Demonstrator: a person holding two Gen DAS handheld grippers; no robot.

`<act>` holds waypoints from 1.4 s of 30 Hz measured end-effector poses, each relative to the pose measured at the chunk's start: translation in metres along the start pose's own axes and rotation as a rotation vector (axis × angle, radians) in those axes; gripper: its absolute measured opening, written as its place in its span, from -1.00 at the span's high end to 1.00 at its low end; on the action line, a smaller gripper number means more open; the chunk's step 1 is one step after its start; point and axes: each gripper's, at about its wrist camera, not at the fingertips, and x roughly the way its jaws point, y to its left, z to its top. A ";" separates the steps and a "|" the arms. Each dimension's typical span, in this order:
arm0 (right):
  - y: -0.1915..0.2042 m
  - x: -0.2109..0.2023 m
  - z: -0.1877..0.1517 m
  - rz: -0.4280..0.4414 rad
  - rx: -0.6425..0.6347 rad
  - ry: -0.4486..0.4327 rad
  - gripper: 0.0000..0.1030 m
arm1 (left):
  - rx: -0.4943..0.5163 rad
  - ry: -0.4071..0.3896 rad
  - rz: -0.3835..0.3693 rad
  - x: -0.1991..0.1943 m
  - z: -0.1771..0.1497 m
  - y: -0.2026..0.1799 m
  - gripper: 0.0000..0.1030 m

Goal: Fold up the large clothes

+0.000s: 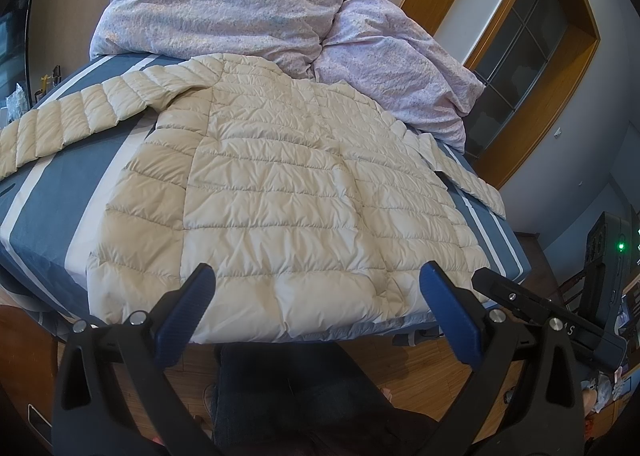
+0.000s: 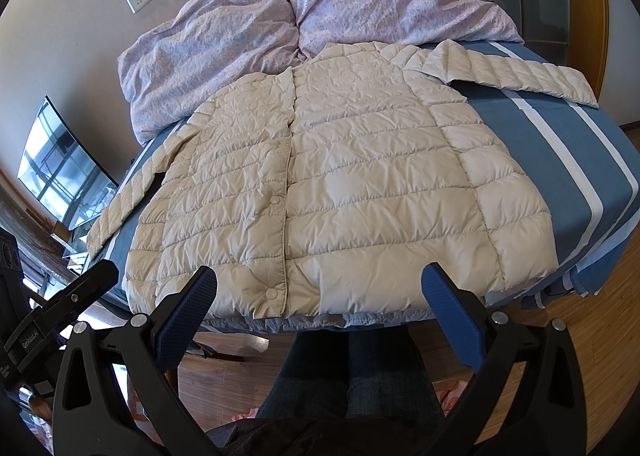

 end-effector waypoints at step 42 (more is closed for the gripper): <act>-0.140 0.068 0.112 -0.244 0.206 -0.086 -0.97 | 0.110 0.089 0.221 0.113 0.086 0.009 -0.96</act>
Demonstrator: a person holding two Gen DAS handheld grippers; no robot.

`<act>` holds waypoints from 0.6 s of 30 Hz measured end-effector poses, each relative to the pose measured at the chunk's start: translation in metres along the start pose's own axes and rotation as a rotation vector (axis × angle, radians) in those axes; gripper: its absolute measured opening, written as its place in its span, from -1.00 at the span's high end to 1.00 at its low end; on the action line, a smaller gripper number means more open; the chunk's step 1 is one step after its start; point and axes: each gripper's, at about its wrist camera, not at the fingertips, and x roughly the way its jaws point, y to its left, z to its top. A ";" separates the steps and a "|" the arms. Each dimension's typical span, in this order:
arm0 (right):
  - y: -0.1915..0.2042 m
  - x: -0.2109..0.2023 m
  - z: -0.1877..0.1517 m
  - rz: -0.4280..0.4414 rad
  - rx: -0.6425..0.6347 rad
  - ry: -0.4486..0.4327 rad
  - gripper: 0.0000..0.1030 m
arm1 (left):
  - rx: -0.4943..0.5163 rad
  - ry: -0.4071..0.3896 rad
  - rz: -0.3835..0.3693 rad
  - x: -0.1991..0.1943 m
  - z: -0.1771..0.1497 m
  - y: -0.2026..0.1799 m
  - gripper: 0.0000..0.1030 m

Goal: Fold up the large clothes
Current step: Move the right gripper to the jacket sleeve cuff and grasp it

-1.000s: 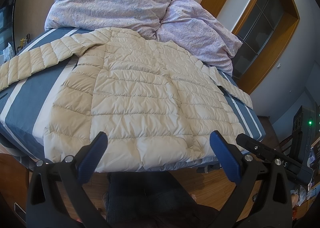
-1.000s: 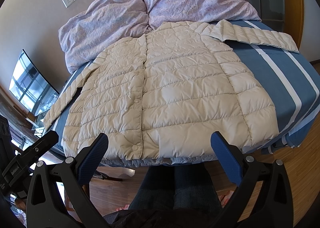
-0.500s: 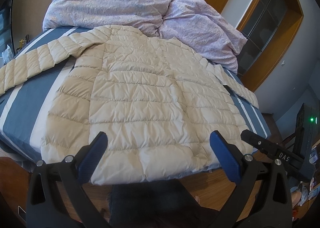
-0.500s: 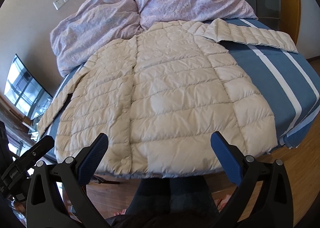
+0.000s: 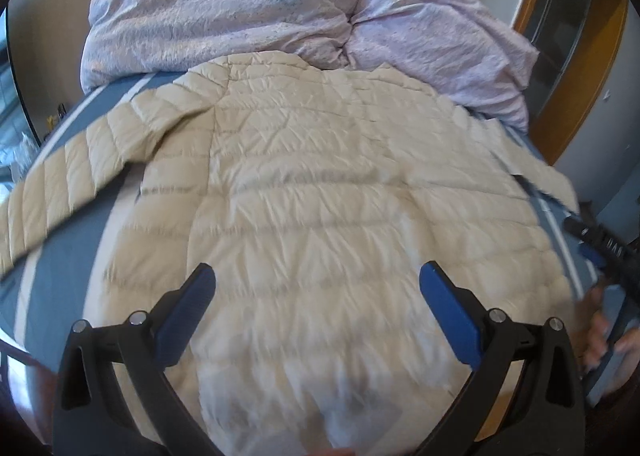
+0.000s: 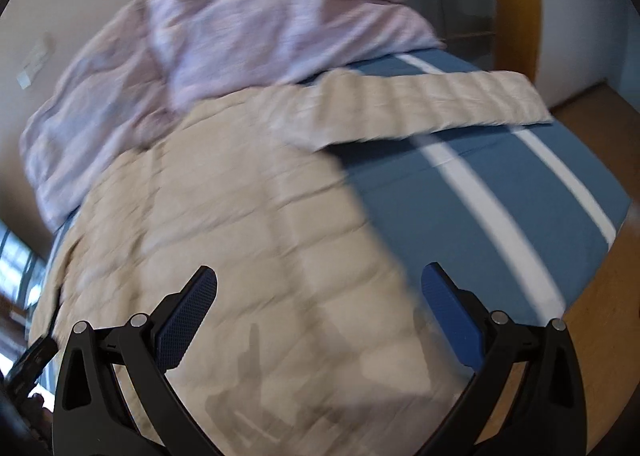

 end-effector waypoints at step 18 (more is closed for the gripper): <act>-0.219 0.099 0.144 -0.374 0.411 -0.021 -0.66 | 0.061 0.040 0.295 0.089 0.037 0.024 -0.96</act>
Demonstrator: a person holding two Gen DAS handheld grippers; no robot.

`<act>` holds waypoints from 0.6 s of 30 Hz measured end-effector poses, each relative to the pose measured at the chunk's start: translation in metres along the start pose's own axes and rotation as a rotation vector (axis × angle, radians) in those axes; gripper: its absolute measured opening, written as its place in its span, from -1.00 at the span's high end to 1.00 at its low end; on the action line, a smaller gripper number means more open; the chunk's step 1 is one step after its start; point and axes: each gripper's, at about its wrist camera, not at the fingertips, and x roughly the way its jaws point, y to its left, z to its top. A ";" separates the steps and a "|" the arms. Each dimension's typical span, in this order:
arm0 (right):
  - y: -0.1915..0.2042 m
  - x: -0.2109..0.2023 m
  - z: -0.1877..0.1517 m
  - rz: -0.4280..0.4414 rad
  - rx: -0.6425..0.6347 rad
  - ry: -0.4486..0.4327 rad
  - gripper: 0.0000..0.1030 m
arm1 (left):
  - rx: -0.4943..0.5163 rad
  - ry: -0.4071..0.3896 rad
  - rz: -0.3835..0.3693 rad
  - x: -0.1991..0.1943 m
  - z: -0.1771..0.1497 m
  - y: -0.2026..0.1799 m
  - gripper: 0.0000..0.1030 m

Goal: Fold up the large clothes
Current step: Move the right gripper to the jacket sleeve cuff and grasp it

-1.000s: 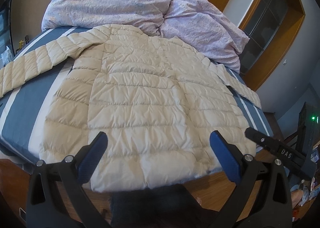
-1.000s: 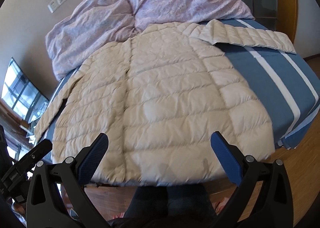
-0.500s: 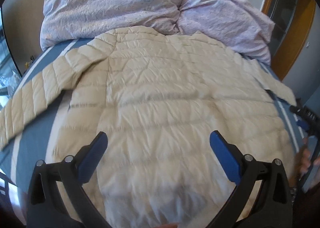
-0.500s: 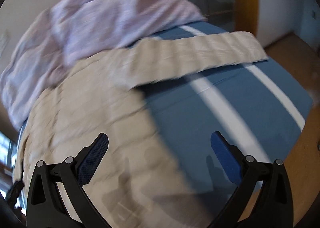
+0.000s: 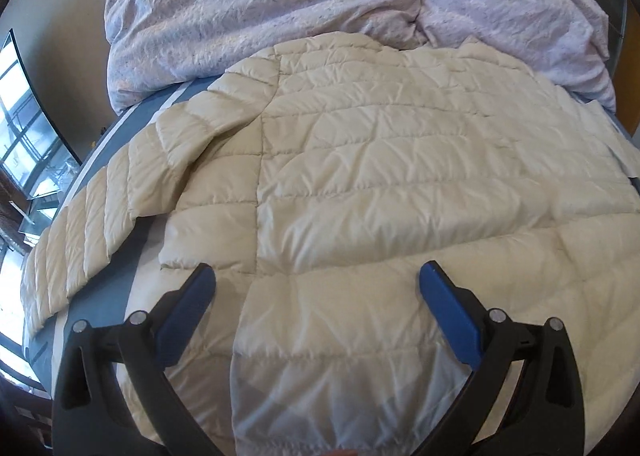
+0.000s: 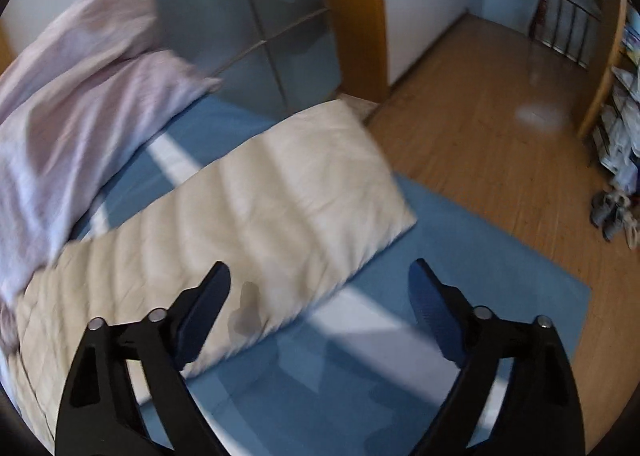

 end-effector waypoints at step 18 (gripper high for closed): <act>-0.002 0.030 0.015 -0.028 0.024 0.007 0.79 | 0.020 0.026 0.020 0.014 -0.004 -0.004 -0.97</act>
